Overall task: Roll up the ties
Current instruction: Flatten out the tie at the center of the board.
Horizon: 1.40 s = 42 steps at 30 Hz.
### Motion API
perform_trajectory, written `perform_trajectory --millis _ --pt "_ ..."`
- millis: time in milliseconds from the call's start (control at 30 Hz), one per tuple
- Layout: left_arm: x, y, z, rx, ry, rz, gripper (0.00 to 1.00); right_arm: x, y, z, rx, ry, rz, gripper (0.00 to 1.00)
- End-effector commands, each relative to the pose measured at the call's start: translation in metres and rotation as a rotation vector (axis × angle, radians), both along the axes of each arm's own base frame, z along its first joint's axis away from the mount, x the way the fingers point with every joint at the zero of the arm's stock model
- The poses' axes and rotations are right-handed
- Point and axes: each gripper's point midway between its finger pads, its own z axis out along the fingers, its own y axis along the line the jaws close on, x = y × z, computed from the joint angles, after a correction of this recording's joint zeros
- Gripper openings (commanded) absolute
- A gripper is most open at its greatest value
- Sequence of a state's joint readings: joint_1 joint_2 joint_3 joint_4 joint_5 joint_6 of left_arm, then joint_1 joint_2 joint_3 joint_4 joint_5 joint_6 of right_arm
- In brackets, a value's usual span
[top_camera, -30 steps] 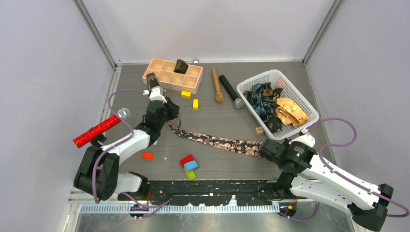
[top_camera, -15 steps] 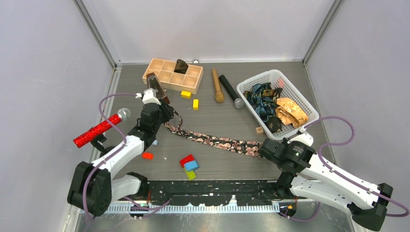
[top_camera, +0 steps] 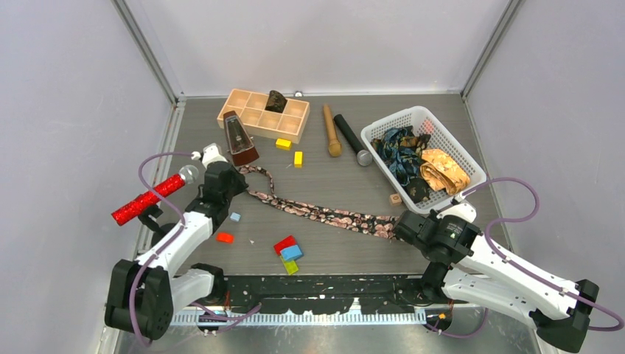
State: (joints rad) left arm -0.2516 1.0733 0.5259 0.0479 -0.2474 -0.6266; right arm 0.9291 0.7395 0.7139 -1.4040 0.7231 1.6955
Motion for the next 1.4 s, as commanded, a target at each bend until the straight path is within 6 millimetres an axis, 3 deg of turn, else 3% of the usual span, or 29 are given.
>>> perform_trajectory --millis 0,67,200,367,500,600,733,800,867,1000,1133,1367 --pt "0.006 -0.007 0.01 -0.052 -0.035 -0.032 0.18 0.005 -0.001 0.003 -0.003 -0.031 -0.007 0.0" --pt "0.008 -0.009 0.012 -0.058 -0.036 -0.041 0.26 0.005 -0.001 0.003 0.0 -0.031 -0.008 0.02" --pt "0.01 -0.009 0.009 -0.056 -0.026 -0.041 0.29 0.004 0.001 0.005 0.014 -0.031 -0.004 0.14" --pt "0.009 -0.009 0.009 -0.061 -0.033 -0.038 0.29 0.001 -0.005 0.01 0.005 -0.029 -0.013 0.5" --pt "0.008 -0.006 0.012 -0.057 -0.039 -0.029 0.29 0.001 -0.013 0.023 -0.027 -0.048 -0.022 0.59" --pt "0.008 -0.004 0.014 -0.056 -0.044 -0.026 0.29 0.008 -0.013 0.04 -0.062 -0.07 0.008 0.62" --pt "0.007 -0.004 0.015 -0.06 -0.044 -0.028 0.29 0.028 0.023 0.047 -0.092 -0.049 0.19 0.55" --pt "0.007 -0.005 0.015 -0.064 -0.045 -0.031 0.29 0.037 0.07 0.038 -0.006 -0.005 0.323 0.52" --pt "0.007 -0.005 0.016 -0.067 -0.046 -0.033 0.29 0.038 0.101 0.019 0.026 0.082 0.422 0.49" --pt "0.005 -0.005 0.018 -0.068 -0.05 -0.034 0.29 0.035 0.141 -0.019 0.075 0.227 0.517 0.47" --pt "0.004 -0.005 0.02 -0.07 -0.054 -0.038 0.29 0.039 0.154 -0.041 0.073 0.277 0.554 0.46" --pt "0.005 -0.006 0.022 -0.072 -0.059 -0.043 0.29 0.045 0.138 -0.066 0.028 0.363 0.559 0.43"
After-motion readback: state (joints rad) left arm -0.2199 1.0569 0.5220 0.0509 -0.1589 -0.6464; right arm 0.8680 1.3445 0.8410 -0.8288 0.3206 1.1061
